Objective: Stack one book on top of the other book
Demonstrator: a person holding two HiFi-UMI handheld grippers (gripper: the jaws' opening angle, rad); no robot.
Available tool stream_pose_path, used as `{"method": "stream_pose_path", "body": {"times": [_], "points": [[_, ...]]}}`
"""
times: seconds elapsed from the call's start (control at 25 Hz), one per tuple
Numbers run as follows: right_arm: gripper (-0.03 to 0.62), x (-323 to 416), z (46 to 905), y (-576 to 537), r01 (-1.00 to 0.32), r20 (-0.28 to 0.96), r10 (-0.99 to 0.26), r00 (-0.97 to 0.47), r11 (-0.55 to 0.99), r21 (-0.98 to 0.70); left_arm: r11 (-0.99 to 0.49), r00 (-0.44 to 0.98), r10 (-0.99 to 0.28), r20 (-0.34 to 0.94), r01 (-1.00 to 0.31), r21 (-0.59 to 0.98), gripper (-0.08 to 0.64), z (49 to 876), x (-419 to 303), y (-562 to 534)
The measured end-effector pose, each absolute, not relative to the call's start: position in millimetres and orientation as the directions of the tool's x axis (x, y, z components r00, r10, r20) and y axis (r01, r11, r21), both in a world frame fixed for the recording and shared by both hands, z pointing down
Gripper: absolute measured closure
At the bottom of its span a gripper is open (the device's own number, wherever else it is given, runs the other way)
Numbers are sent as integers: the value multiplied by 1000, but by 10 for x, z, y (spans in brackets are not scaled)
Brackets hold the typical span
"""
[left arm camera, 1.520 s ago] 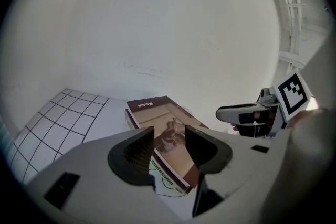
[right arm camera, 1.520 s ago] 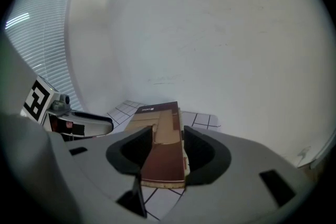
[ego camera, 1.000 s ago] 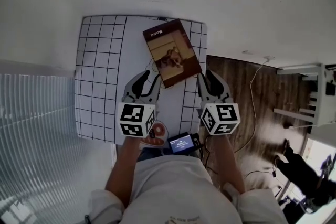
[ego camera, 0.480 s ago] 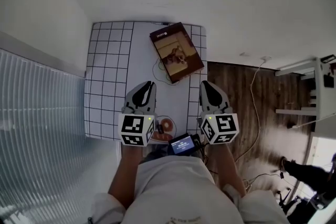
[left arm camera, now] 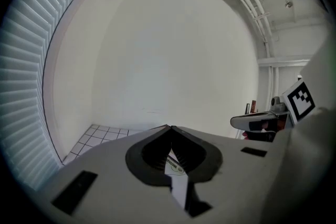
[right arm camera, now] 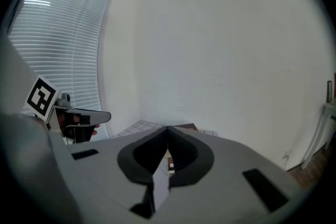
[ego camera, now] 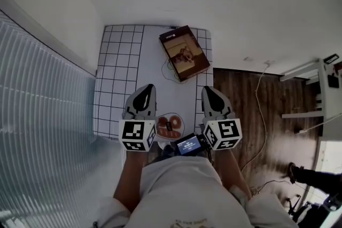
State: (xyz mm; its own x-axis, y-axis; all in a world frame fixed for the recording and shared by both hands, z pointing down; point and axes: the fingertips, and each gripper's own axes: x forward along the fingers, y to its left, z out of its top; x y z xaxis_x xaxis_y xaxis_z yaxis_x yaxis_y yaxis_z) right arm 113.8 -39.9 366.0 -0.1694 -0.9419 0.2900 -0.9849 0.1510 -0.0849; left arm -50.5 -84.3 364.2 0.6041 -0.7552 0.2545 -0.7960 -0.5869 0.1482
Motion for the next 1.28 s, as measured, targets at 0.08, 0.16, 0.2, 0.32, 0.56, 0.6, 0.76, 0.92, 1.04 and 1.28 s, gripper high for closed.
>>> {"method": "stream_pose_path", "body": {"times": [0.08, 0.16, 0.2, 0.32, 0.56, 0.6, 0.76, 0.92, 1.04, 1.28], "points": [[583, 1115, 3589, -347, -984, 279, -944, -174, 158, -78, -584, 601, -766, 227, -799, 143, 549, 3539, -555, -787], [584, 1100, 3514, -304, -983, 263, -947, -182, 167, -77, -583, 599, -774, 205, -801, 138, 551, 3467, -584, -740], [584, 1092, 3480, -289, -982, 254, -949, -187, 173, -77, -583, 599, -776, 198, -801, 136, 551, 3443, -588, -724], [584, 1087, 3408, -255, -981, 236, -953, -192, 181, -69, -591, 604, -774, 189, -797, 125, 551, 3400, -565, -686], [584, 1146, 3323, -218, -983, 212, -960, -180, 168, -74, -611, 620, -764, 178, -784, 105, 551, 3335, -479, -645], [584, 1149, 3314, -211, -983, 211, -961, -179, 167, -74, -615, 622, -762, 177, -782, 103, 551, 3328, -466, -648], [584, 1160, 3316, -190, -984, 216, -961, -175, 162, -77, -621, 629, -757, 179, -777, 105, 551, 3318, -422, -664], [584, 1163, 3340, -205, -984, 224, -959, -174, 161, -75, -623, 630, -754, 186, -775, 103, 551, 3335, -413, -687], [584, 1158, 3363, -239, -984, 228, -958, -176, 163, -74, -620, 627, -756, 189, -778, 99, 551, 3347, -436, -714], [584, 1154, 3384, -369, -984, 232, -957, -176, 165, -69, -609, 616, -765, 188, -787, 100, 551, 3362, -494, -822]]}}
